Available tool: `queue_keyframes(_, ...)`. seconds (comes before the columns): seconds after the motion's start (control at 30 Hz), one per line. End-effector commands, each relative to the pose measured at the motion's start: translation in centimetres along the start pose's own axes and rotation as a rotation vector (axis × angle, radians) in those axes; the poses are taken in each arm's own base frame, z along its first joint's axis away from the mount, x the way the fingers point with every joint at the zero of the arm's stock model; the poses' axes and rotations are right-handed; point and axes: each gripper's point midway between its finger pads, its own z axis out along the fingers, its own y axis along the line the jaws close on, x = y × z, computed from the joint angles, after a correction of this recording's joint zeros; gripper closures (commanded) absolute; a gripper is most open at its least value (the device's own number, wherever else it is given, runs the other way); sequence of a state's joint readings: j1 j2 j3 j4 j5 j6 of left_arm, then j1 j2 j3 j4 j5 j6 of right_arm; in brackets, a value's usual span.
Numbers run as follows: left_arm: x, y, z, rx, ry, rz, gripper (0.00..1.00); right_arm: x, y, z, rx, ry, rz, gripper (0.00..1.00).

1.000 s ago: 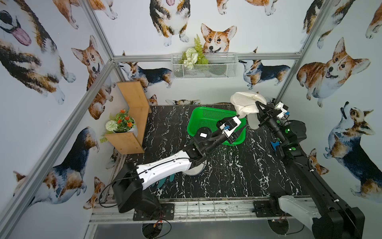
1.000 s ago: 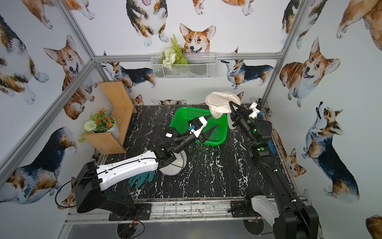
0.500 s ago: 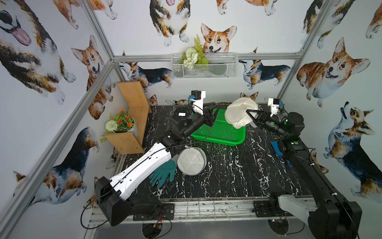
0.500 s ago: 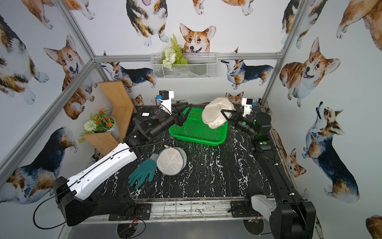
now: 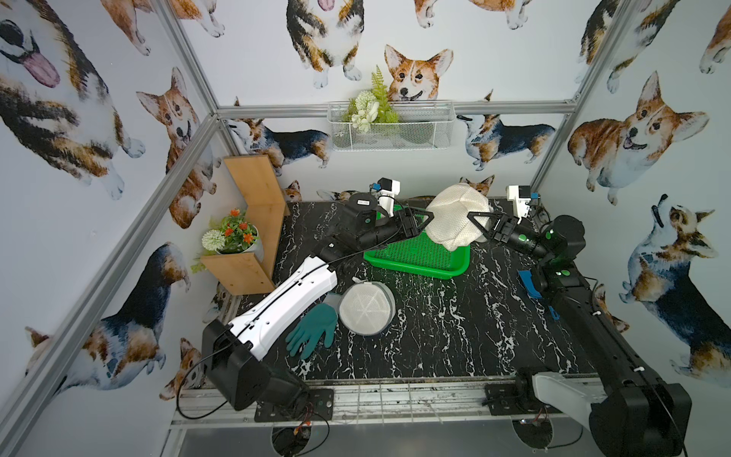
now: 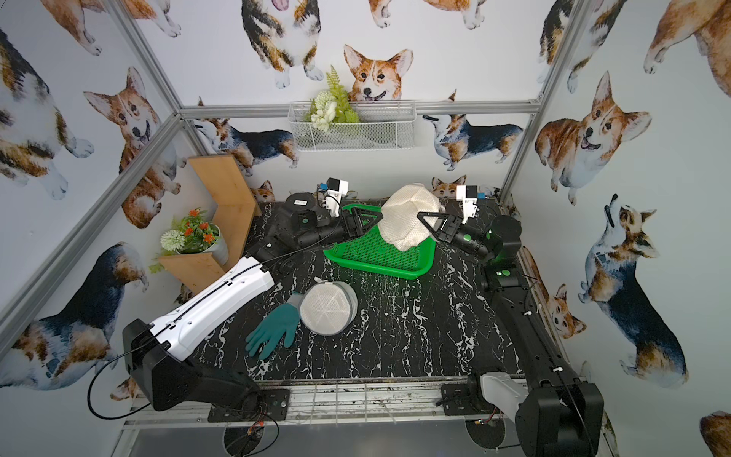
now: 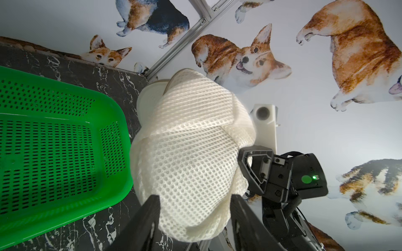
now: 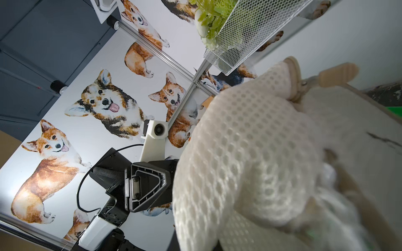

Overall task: Turn the laundry bag inside out
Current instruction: Turn over the laundry bag.

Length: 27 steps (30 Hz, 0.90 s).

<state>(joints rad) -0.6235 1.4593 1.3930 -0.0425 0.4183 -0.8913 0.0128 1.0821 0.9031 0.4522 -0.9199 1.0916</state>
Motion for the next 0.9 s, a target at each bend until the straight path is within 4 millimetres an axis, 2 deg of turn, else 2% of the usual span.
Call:
queue_keyframes(0.0, -0.1, 1.2, -0.4, -0.049, 0.008, -0.011, 0.41, -0.3, 2.2, -0.1, -0.078, -0.001, -0.049, 1.0)
queue_keyframes(0.17, 0.2, 1.1, 0.0, -0.025, 0.039, -0.014, 0.4, -0.4, 2.7, -0.1, -0.108, -0.003, -0.036, 1.0)
queue_keyframes(0.37, 0.0, -0.9, 0.4, 0.096, 0.035, -0.029, 0.44, -0.2, 2.8, 0.1, -0.116, 0.009, -0.028, 1.0)
queue_keyframes(0.67, 0.0, -1.8, 1.0, 0.173, 0.046, -0.065, 0.58, 1.1, 3.7, 1.0, -0.171, 0.059, -0.011, 1.0)
queue_keyframes(0.87, -0.3, -2.8, 0.9, 0.229, 0.037, -0.07, 0.76, 1.9, 1.4, 2.1, -0.13, 0.082, 0.03, 1.0)
